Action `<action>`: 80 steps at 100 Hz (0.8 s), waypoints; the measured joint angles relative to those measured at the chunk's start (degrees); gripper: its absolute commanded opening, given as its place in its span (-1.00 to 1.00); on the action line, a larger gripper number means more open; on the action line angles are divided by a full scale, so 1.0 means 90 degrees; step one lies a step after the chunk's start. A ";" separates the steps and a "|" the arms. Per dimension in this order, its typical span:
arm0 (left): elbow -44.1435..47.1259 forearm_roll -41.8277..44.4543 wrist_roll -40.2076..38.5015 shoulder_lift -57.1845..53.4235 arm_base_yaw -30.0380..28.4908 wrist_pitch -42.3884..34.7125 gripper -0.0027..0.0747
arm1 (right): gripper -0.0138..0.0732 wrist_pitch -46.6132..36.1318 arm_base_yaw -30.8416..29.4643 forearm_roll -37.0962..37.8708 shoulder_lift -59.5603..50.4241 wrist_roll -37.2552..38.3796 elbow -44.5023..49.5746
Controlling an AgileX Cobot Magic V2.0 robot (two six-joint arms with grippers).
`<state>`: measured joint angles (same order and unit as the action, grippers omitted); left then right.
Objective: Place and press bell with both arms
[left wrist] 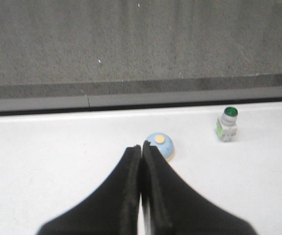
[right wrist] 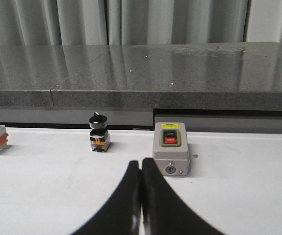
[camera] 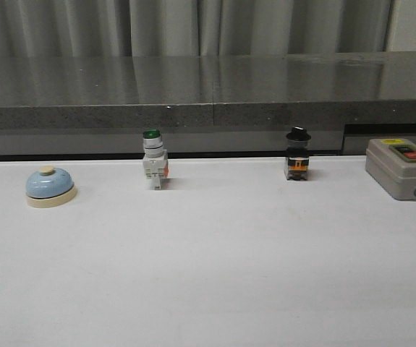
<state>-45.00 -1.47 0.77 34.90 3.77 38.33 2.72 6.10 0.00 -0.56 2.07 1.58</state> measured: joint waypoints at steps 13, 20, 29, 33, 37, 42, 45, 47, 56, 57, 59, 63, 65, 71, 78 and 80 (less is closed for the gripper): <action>-0.0320 -0.0116 0.0000 0.0709 0.0000 0.0322 -0.98 | -0.82 0.0000 0.0000 0.0000 0.0000 0.0000 0.0000; -0.0393 -0.0114 0.0000 0.1051 0.0000 0.0366 -0.98 | -0.82 0.0000 0.0000 0.0000 0.0000 0.0000 0.0000; -0.0408 -0.0130 0.0000 0.1440 0.0000 0.0366 -0.98 | -0.82 0.0000 0.0000 0.0000 0.0000 0.0000 0.0000; -0.0408 -0.0130 0.0000 0.1605 0.0000 0.0381 -0.98 | -0.82 0.0000 0.0000 0.0000 0.0000 0.0000 0.0000; -0.0408 -0.0130 0.0000 0.1735 0.0000 0.0381 -0.97 | -0.82 0.0000 0.0000 0.0000 0.0000 0.0000 0.0000; -0.0408 -0.0130 0.0000 0.1936 0.0000 0.0381 -0.92 | -0.82 0.0000 0.0000 0.0000 0.0000 0.0000 0.0000; -0.0408 -0.0130 0.0000 0.2028 0.0000 0.0390 -0.86 | -0.82 0.0000 0.0000 0.0000 0.0000 0.0000 0.0000; -0.0408 -0.0130 0.0000 0.2094 0.0000 0.0390 -0.81 | -0.82 0.0000 0.0000 0.0000 0.0000 0.0000 0.0000; -0.0408 -0.0130 0.0000 0.2318 0.0000 0.0406 -0.41 | -0.82 0.0000 0.0000 0.0000 0.0000 0.0000 0.0000; -0.0408 -0.0130 0.0000 0.2329 0.0000 0.0406 -0.37 | -0.82 0.0000 0.0000 0.0000 0.0000 0.0000 0.0000; -0.0408 -0.0130 0.0000 0.2353 0.0000 0.0406 -0.25 | -0.82 0.0000 0.0000 0.0000 0.0000 0.0000 0.0000; -0.0408 -0.0130 0.0000 0.2403 0.0000 0.0411 0.02 | -0.82 0.0000 0.0000 0.0000 0.0000 0.0000 0.0000; -0.0408 -0.0130 0.0000 0.2402 0.0000 0.0422 0.16 | -0.82 0.0000 0.0000 0.0000 0.0000 0.0000 0.0000; -0.0408 -0.0130 0.0000 0.2425 0.0000 0.0422 0.51 | -0.82 0.0000 0.0000 0.0000 0.0000 0.0000 0.0000; -0.0408 -0.0130 0.0000 0.2425 0.0000 0.0422 0.82 | -0.82 0.0000 0.0000 0.0000 0.0000 0.0000 0.0000; -0.0408 -0.0130 0.0000 0.2425 0.0000 0.0406 0.87 | -0.82 0.0000 0.0000 0.0000 0.0000 0.0000 0.0000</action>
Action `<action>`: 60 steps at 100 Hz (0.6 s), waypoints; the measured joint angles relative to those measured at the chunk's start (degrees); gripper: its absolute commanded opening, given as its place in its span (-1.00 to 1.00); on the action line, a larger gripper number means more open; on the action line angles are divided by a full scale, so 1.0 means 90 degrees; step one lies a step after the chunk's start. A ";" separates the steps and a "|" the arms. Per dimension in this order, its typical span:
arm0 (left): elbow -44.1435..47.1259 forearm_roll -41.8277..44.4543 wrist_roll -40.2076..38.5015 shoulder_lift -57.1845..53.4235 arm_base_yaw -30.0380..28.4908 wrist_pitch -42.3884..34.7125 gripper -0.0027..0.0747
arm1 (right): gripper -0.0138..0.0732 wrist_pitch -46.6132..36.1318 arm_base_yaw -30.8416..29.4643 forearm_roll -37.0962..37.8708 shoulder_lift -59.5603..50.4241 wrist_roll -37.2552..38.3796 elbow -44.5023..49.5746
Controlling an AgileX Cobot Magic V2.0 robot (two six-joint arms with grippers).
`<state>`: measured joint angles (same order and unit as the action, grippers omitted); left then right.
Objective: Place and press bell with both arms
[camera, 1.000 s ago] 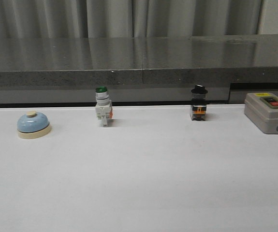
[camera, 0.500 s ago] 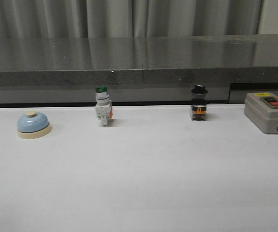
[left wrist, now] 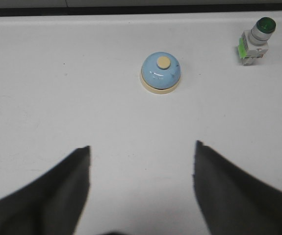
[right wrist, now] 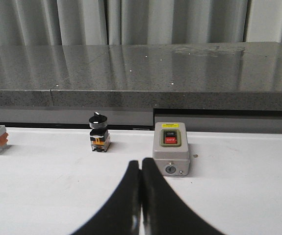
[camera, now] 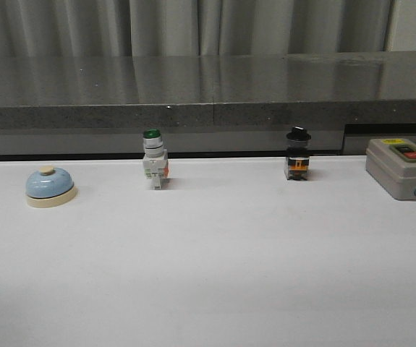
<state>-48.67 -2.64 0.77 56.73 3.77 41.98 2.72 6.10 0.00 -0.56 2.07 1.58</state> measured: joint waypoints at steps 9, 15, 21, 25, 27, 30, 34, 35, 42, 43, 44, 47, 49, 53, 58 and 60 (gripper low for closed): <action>0.0000 0.0000 0.0000 0.0000 0.0000 -0.0058 0.86 | -0.82 0.0000 0.0000 0.0000 0.0000 0.0000 0.0000; 0.0000 0.0000 0.0000 0.0000 0.0000 -0.0070 0.80 | -0.82 0.0000 0.0000 0.0000 0.0000 0.0000 0.0000; 0.0000 -0.0014 0.0000 0.0014 0.0000 -0.0120 0.77 | -0.82 0.0000 0.0000 0.0000 0.0000 0.0000 0.0000; -0.0028 -0.0027 0.0000 0.0049 0.0000 -0.0148 0.77 | -0.82 0.0000 0.0000 0.0000 0.0000 0.0000 0.0000; -0.0050 -0.0037 0.0000 0.0057 0.0000 -0.0147 0.77 | -0.82 0.0000 0.0000 0.0000 0.0000 0.0000 0.0000; -0.0095 -0.0037 0.0000 0.0132 0.0000 -0.0147 0.77 | -0.82 0.0000 0.0000 0.0000 0.0000 0.0000 0.0000; -0.0188 -0.0050 0.0000 0.0223 0.0000 -0.0161 0.77 | -0.82 0.0000 0.0000 0.0000 0.0000 0.0000 0.0000; -0.0207 -0.0050 0.0000 0.0268 0.0000 -0.0161 0.77 | -0.82 0.0000 0.0000 0.0000 0.0000 0.0000 0.0000; -0.0416 -0.0063 0.0000 0.0533 0.0000 -0.0161 0.77 | -0.82 0.0000 0.0000 0.0000 0.0000 0.0000 0.0000; -0.0438 -0.0063 0.0000 0.0563 0.0000 -0.0161 0.77 | -0.82 0.0000 0.0000 0.0000 0.0000 0.0000 0.0000; -0.0485 -0.0077 0.0000 0.0625 0.0000 -0.0174 0.77 | -0.82 0.0000 0.0000 0.0000 0.0000 0.0000 0.0000; -0.0583 -0.0077 0.0000 0.0758 0.0000 -0.0174 0.77 | -0.82 0.0000 0.0000 0.0000 0.0000 0.0000 0.0000; -0.0661 -0.0091 0.0000 0.0862 0.0000 -0.0174 0.77 | -0.82 0.0000 0.0000 0.0000 0.0000 0.0000 0.0000; -0.0822 -0.0092 0.0000 0.1081 0.0000 -0.0195 0.77 | -0.82 0.0000 0.0000 0.0000 0.0000 0.0000 0.0000; -0.1015 -0.0092 0.0014 0.1354 0.0045 -0.0211 0.77 | -0.82 0.0000 0.0000 0.0000 0.0000 0.0000 0.0000; -0.1101 -0.0092 0.0028 0.1474 0.0081 -0.0211 0.77 | -0.82 0.0000 0.0000 0.0000 0.0000 0.0000 0.0000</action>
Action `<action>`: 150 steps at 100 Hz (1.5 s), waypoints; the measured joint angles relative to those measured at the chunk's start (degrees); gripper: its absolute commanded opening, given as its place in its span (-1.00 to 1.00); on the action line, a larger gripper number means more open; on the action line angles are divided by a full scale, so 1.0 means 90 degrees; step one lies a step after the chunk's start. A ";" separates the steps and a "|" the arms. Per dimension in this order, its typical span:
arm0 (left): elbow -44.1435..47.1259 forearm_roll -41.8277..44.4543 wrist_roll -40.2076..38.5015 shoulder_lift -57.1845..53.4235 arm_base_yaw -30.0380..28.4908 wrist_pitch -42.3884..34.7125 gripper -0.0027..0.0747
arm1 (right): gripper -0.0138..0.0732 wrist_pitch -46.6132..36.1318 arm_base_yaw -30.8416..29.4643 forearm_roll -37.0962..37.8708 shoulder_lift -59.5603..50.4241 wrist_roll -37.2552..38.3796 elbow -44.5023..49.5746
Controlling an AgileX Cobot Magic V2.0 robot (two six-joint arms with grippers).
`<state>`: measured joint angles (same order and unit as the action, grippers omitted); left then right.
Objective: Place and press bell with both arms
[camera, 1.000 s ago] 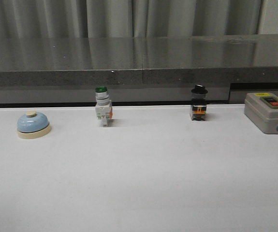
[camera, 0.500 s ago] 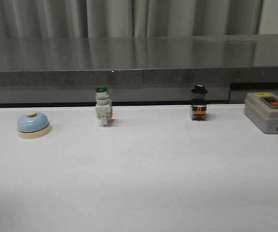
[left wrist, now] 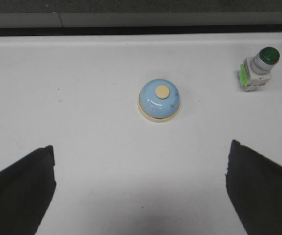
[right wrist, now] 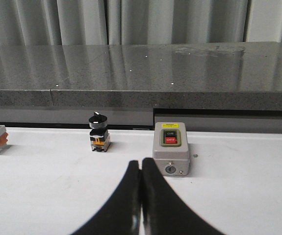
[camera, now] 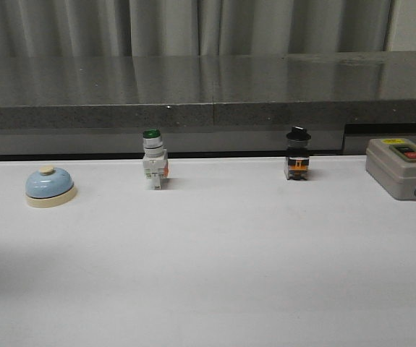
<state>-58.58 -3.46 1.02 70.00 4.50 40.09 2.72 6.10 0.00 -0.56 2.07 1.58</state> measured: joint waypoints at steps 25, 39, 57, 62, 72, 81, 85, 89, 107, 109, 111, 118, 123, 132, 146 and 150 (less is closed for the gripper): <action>-0.1074 0.0000 0.0091 0.1496 0.0451 -0.0050 0.77 | -0.82 0.0000 0.0000 0.0000 0.0000 0.0000 0.0000; -0.1609 0.0000 0.0091 0.2289 0.0542 -0.0090 0.77 | -0.82 0.0000 0.0000 0.0000 0.0000 0.0000 0.0000; -0.2001 0.0000 0.0091 0.3153 0.0584 -0.0105 0.77 | -0.82 0.0000 0.0000 0.0000 0.0000 0.0000 0.0000; -0.2067 0.0000 0.0103 0.3358 0.0584 -0.0119 0.77 | -0.82 0.0000 0.0000 0.0000 0.0000 0.0000 0.0000; -0.2094 0.0000 0.0103 0.3738 0.0609 -0.0227 0.77 | -0.82 0.0000 0.0000 0.0000 0.0000 0.0000 0.0000; -0.2101 0.0000 0.0103 0.4002 0.0621 -0.0295 0.77 | -0.82 0.0000 0.0000 0.0000 0.0000 0.0000 0.0000; -0.2101 0.0000 0.0103 0.4125 0.0633 -0.0327 0.77 | -0.82 0.0000 0.0000 0.0000 0.0000 0.0000 0.0000; -0.2101 0.0000 0.0103 0.4239 0.0631 -0.0380 0.77 | -0.82 0.0000 0.0000 0.0000 0.0000 0.0000 0.0000; -0.2101 0.0000 0.0103 0.4649 0.0662 -0.0586 0.77 | -0.82 0.0000 0.0000 0.0000 0.0000 0.0000 0.0000; -0.2101 0.0000 0.0103 0.4671 0.0662 -0.0622 0.77 | -0.82 0.0000 0.0000 0.0000 0.0000 0.0000 0.0000; -0.2101 0.0000 0.0103 0.4702 0.0662 -0.0642 0.77 | -0.82 0.0000 0.0000 0.0000 0.0000 0.0000 0.0000; -0.2101 0.0000 0.0103 0.4779 0.0662 -0.0774 0.77 | -0.82 0.0000 0.0000 0.0000 0.0000 0.0000 0.0000; -0.2109 0.0000 0.0103 0.4823 0.0662 -0.0822 0.77 | -0.82 0.0000 0.0000 0.0000 0.0000 0.0000 0.0000; -0.2109 0.0000 0.0103 0.4937 0.0662 -0.0891 0.77 | -0.82 0.0000 0.0000 0.0000 0.0000 0.0000 0.0000; -0.2115 0.0000 0.0103 0.5118 0.0662 -0.0906 0.77 | -0.82 0.0000 0.0000 0.0000 0.0000 0.0000 0.0000; -0.2115 0.0000 0.0103 0.5144 0.0662 -0.0919 0.77 | -0.82 0.0000 0.0000 0.0000 0.0000 0.0000 0.0000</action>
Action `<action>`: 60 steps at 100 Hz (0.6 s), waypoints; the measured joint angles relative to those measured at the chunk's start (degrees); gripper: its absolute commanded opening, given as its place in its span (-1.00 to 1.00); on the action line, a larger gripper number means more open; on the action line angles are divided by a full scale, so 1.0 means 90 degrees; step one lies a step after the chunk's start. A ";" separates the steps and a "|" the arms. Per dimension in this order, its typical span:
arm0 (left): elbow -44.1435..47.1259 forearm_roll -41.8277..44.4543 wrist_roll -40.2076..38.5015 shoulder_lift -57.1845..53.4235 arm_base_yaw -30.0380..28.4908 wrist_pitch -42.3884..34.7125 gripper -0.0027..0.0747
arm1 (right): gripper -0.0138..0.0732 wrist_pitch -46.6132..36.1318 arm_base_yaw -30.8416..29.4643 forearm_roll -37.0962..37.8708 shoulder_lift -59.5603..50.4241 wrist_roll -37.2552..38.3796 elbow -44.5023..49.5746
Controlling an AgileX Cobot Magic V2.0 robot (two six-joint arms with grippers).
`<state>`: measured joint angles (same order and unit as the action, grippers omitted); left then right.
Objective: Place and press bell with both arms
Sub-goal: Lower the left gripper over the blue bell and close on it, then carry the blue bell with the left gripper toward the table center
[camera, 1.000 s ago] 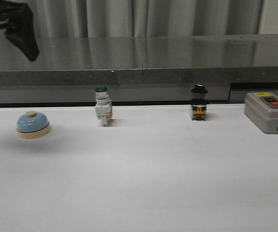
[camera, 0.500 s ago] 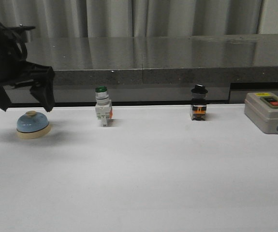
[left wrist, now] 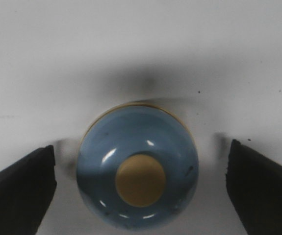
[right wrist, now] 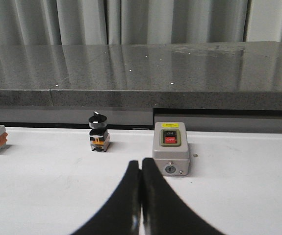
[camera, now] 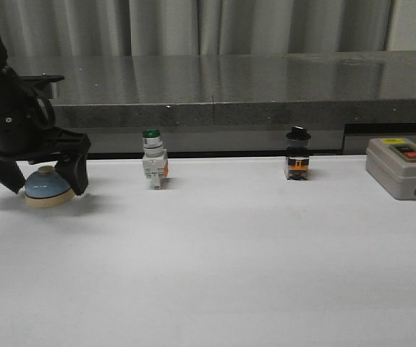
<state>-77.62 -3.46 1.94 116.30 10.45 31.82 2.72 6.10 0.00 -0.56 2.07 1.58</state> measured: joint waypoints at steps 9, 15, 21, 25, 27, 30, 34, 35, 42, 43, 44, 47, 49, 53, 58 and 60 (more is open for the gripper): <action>0.0000 0.0000 0.0000 0.0026 0.0000 -0.0025 0.76 | -0.82 0.0000 0.0000 0.0000 0.0000 0.0000 0.0000; 0.0000 0.0000 0.0000 0.0026 0.0000 -0.0038 0.71 | -0.82 0.0000 0.0000 0.0000 0.0000 0.0000 0.0000; 0.0000 0.0000 0.0000 0.0026 0.0000 -0.0047 0.59 | -0.82 0.0000 0.0000 0.0000 0.0000 0.0000 0.0000; 0.0000 0.0000 0.0000 0.0026 0.0000 -0.0047 0.49 | -0.82 0.0000 0.0000 0.0000 0.0000 0.0000 0.0000; 0.0000 0.0000 0.0000 0.0026 0.0000 -0.0047 0.43 | -0.82 0.0000 0.0000 0.0000 0.0000 0.0000 0.0000; 0.0000 0.0000 0.0000 0.0026 0.0000 -0.0062 0.34 | -0.82 0.0000 0.0000 0.0000 0.0000 0.0000 0.0000; 0.0000 0.0000 0.0000 0.0026 0.0000 -0.0062 0.21 | -0.82 0.0000 0.0000 0.0000 0.0000 0.0000 0.0000; 0.0000 0.0000 0.0000 0.0026 0.0000 -0.0075 0.19 | -0.82 0.0000 0.0000 0.0000 0.0000 0.0000 0.0000; 0.0000 0.0000 0.0000 0.0026 0.0000 -0.0075 -0.02 | -0.82 0.0000 0.0000 0.0000 0.0000 0.0000 0.0000; 0.0000 0.0000 0.0000 0.0026 0.0000 -0.0075 -0.04 | -0.82 0.0000 0.0000 0.0000 0.0000 0.0000 0.0000; 0.0000 0.0000 0.0000 0.0026 0.0000 -0.0075 -0.07 | -0.82 0.0000 0.0000 0.0000 0.0000 0.0000 0.0000; 0.0000 0.0000 0.0000 0.0026 0.0000 -0.0087 -0.13 | -0.82 0.0000 0.0000 0.0000 0.0000 0.0000 0.0000; 0.0000 0.0000 0.0000 0.0026 0.0000 -0.0088 -0.16 | -0.82 0.0000 0.0000 0.0000 0.0000 0.0000 0.0000; -0.0010 0.0000 0.0000 0.0026 0.0000 -0.0088 -0.21 | -0.82 0.0000 0.0000 0.0000 0.0000 0.0000 0.0000; -0.0010 0.0000 0.0000 0.0026 0.0000 -0.0088 -0.23 | -0.82 0.0000 0.0000 0.0000 0.0000 0.0000 0.0000; -0.0010 0.0000 0.0000 0.0026 0.0000 -0.0088 -0.23 | -0.82 0.0000 0.0000 0.0000 0.0000 0.0000 0.0000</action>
<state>-77.71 -3.46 1.94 116.53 10.45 31.03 2.72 6.10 0.00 -0.56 2.07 1.58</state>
